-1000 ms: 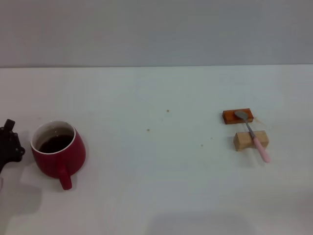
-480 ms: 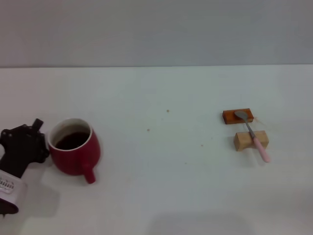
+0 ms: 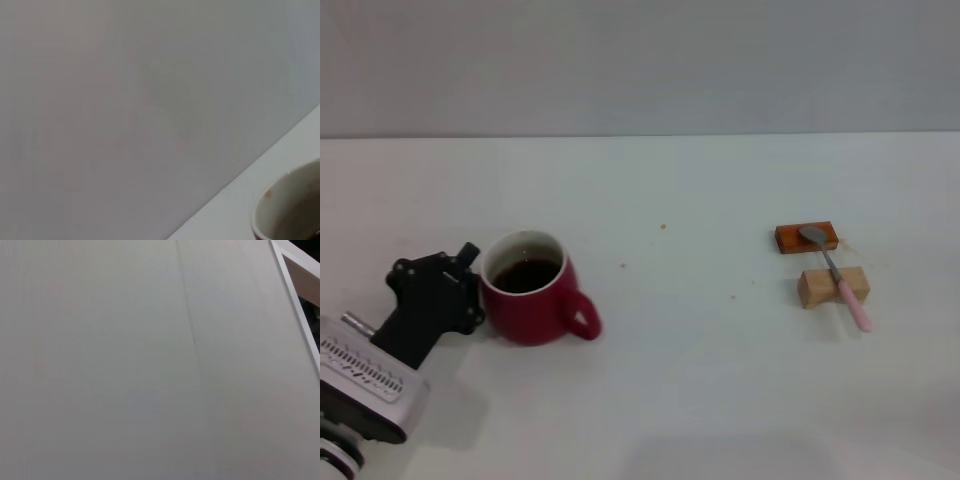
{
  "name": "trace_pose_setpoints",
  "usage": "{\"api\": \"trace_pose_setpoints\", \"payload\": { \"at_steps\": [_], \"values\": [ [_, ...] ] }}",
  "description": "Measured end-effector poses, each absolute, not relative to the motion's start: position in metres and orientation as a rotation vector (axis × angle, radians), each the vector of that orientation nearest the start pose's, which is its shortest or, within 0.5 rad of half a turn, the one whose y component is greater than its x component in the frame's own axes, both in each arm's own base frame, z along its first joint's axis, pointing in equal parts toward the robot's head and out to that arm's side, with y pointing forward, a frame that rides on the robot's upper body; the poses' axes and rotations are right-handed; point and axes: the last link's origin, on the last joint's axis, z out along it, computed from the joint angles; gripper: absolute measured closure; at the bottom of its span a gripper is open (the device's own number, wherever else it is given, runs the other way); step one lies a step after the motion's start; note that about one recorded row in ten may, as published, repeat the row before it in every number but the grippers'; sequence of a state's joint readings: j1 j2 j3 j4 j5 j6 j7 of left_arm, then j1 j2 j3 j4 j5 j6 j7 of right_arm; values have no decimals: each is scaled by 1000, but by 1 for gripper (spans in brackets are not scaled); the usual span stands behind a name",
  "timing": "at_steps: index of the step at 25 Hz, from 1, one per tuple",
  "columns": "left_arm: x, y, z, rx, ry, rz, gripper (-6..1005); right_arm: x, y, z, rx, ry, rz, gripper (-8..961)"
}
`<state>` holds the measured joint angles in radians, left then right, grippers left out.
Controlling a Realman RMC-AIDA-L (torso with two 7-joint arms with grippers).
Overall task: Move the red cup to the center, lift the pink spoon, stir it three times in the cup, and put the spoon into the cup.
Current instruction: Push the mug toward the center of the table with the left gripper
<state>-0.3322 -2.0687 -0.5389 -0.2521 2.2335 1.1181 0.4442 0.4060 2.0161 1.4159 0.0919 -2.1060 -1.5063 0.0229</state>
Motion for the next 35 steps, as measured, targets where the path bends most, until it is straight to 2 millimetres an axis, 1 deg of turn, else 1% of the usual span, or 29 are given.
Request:
{"api": "trace_pose_setpoints", "payload": {
  "at_steps": [4,5,11,14,20,35],
  "values": [
    [-325,286,-66,-1898,-34,-268,942,387,286,136,-755,342,626,170],
    [-322,287,-70,-1913,-34,-277,941,387,286,136,-755,342,625,170],
    [-312,287,-80,-1956,-32,-302,934,388,285,136,-754,343,623,170],
    [-302,286,-91,-1999,-32,-326,931,388,285,136,-754,343,623,170],
    [-293,284,-99,-2030,-25,-354,923,388,283,136,-752,340,623,170],
    [-284,275,-112,-2084,-22,-392,906,387,283,134,-751,341,626,170]
  ]
}}
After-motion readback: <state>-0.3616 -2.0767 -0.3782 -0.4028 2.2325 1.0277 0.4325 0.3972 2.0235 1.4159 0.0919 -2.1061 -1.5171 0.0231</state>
